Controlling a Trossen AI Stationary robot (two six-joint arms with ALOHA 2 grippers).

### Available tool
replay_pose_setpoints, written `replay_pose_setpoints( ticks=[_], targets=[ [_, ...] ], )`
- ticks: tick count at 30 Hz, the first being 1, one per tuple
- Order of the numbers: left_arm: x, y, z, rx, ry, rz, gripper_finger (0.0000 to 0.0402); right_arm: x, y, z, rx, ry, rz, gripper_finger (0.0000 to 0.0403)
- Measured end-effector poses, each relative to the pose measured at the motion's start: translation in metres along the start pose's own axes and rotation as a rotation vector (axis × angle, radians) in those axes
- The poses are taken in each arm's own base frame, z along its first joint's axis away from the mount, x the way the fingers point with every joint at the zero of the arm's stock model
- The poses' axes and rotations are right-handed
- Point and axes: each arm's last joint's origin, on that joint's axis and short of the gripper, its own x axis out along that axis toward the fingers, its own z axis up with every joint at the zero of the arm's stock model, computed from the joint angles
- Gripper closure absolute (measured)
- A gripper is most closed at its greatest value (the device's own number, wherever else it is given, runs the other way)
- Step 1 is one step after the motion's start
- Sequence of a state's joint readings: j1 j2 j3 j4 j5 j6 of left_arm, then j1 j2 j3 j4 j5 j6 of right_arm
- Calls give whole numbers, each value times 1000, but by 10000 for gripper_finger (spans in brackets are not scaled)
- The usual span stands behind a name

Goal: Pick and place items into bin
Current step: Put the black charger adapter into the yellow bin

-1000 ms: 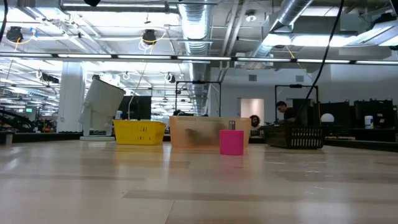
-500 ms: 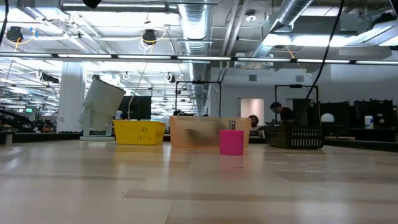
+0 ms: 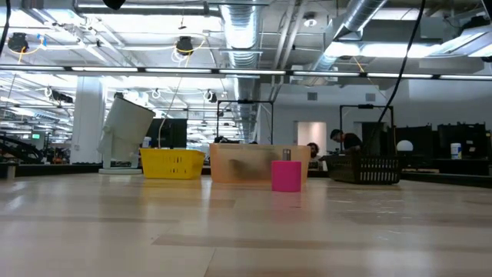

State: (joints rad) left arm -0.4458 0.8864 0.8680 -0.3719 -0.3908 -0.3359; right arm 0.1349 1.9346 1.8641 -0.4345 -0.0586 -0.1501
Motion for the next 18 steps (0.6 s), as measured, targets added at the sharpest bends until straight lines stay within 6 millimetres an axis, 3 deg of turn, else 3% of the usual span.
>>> replay_pose_setpoints(
  ticks=[18],
  targets=[
    [-1, 0, 1, 27, -12, 5, 216, 0, 0, -1, 1, 8, 2, 259]
  ],
)
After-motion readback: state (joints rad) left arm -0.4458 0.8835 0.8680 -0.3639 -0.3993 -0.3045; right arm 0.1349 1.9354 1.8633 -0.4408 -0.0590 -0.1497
